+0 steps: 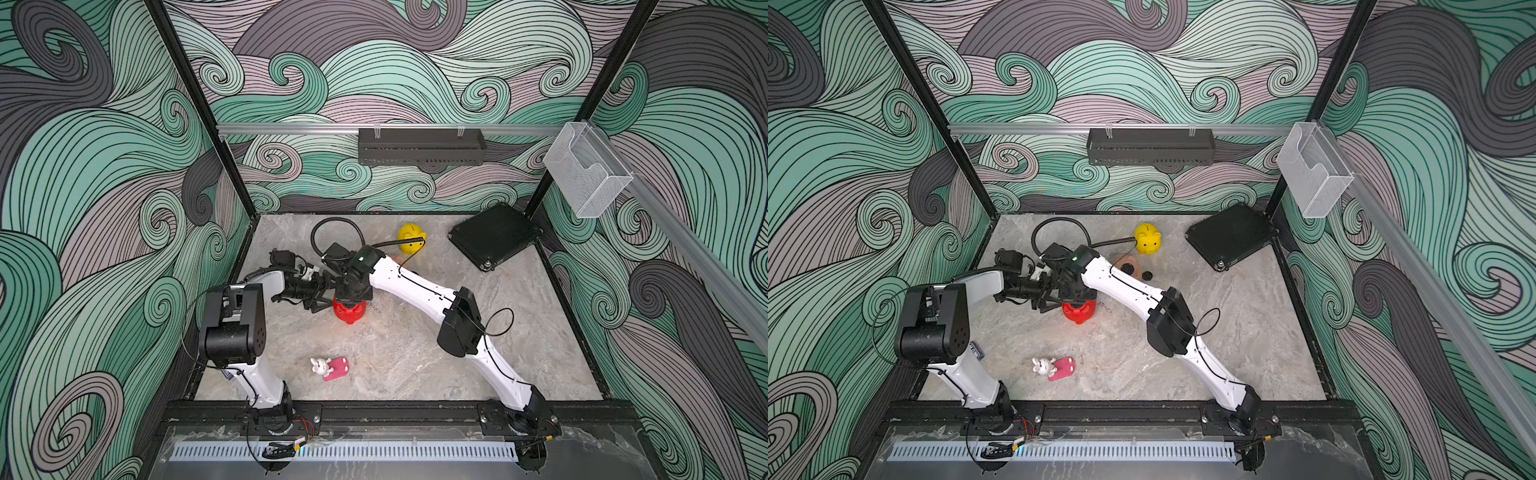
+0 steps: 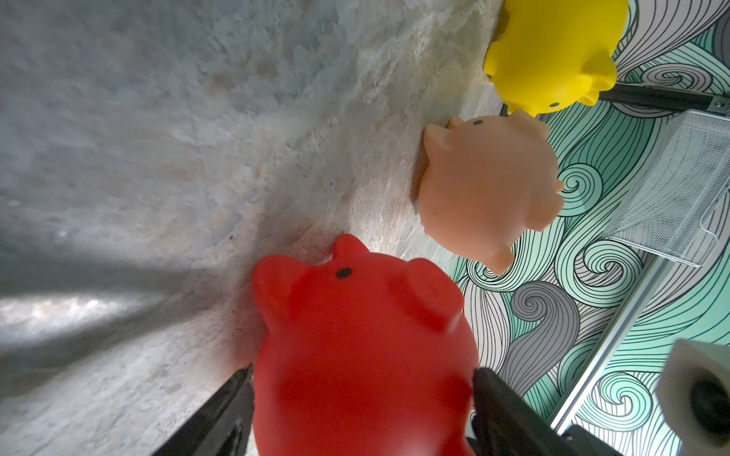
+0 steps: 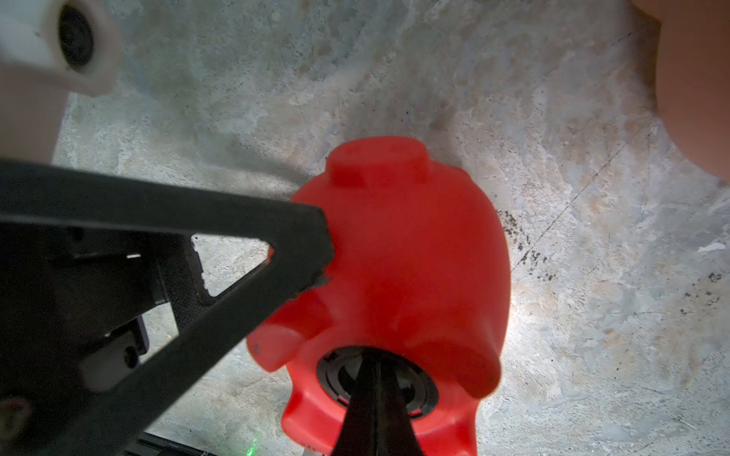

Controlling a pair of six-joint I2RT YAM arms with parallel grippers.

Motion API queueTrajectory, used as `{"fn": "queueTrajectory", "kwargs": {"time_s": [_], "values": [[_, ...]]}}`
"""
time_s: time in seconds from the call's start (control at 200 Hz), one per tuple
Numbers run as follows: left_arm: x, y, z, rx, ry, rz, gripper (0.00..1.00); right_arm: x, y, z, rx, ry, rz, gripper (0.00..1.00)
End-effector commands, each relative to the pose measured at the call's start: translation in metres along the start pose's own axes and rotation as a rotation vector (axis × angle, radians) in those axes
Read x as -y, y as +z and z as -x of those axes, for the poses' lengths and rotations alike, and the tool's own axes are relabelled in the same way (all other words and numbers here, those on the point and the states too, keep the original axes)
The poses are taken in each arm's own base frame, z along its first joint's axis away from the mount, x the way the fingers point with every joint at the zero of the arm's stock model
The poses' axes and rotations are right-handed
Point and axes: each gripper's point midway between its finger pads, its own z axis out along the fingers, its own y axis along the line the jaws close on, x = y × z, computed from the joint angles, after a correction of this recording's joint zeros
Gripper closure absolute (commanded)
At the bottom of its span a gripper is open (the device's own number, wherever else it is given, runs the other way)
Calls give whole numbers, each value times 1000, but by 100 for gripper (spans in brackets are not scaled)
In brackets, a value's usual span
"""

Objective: Close piggy banks
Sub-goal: Screw the knob on the piggy bank.

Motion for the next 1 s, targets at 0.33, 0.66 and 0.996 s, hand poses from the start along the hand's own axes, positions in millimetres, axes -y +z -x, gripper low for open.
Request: {"fn": "queueTrajectory", "kwargs": {"time_s": [0.33, 0.66, 0.996], "values": [[9, -5, -15, 5, 45, -26, 8, 36, 35, -1, -45, 32, -134, 100], [12, -8, -21, 9, 58, -35, 6, 36, 34, -2, -47, 31, -133, 100], [4, -1, -24, -23, 36, -23, 12, 36, 36, -2, -49, 29, -133, 100]]}}
